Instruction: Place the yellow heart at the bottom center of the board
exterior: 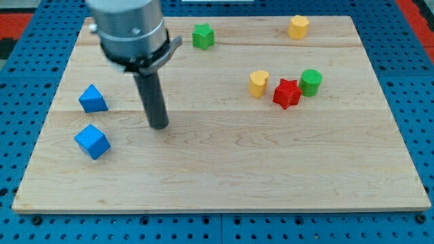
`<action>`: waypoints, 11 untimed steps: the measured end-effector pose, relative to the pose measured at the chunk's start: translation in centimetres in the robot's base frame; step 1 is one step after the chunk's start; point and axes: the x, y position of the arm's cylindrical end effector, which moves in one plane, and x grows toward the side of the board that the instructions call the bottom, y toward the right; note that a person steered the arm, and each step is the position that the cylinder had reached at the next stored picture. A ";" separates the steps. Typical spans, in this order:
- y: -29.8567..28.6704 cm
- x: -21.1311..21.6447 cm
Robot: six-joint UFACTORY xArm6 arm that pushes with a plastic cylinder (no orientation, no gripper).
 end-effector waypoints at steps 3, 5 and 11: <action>6.8 -7.7; 12.8 -7.8; 17.4 -11.0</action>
